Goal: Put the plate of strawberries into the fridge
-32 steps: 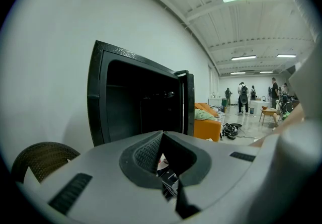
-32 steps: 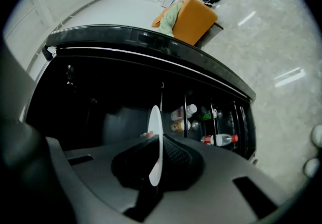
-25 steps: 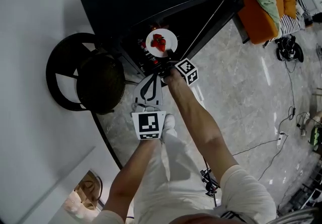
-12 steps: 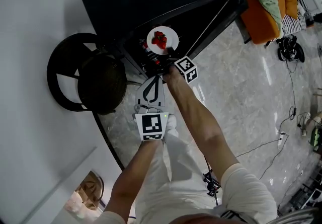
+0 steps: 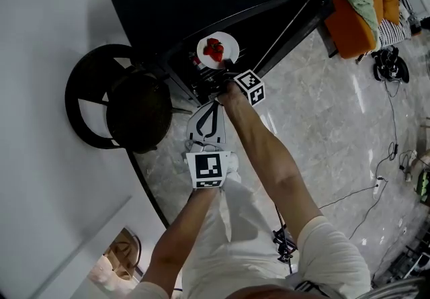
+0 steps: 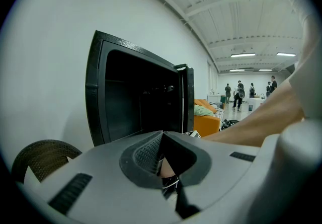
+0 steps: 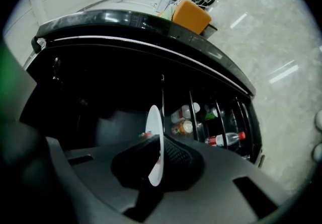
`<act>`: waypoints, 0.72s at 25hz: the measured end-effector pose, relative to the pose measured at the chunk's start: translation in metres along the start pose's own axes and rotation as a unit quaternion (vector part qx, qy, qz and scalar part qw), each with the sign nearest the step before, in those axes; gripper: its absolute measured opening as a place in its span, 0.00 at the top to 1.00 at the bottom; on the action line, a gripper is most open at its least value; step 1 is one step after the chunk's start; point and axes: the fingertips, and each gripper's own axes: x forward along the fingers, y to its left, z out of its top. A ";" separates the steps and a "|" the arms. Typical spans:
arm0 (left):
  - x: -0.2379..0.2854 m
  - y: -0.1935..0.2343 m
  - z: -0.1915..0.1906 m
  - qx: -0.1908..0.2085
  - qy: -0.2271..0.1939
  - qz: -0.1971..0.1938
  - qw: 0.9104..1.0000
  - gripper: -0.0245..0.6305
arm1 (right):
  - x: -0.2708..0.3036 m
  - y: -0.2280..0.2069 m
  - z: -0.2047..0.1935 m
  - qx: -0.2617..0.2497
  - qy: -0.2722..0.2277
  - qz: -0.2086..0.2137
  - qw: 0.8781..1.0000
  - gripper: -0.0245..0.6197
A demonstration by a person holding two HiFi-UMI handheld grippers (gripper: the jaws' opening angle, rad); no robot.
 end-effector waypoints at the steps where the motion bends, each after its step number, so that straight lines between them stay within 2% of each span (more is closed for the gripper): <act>1: 0.000 0.000 0.000 0.000 0.000 0.000 1.000 0.96 | 0.002 0.000 0.000 0.002 -0.001 0.001 1.000 0.93; 12: 0.000 0.006 -0.005 0.000 0.008 0.004 1.000 0.96 | 0.007 0.005 -0.004 -0.002 0.002 0.014 1.000 0.93; 18: 0.001 0.000 -0.001 0.001 0.004 0.001 1.000 0.96 | 0.004 0.010 -0.006 -0.017 0.017 0.032 0.999 0.82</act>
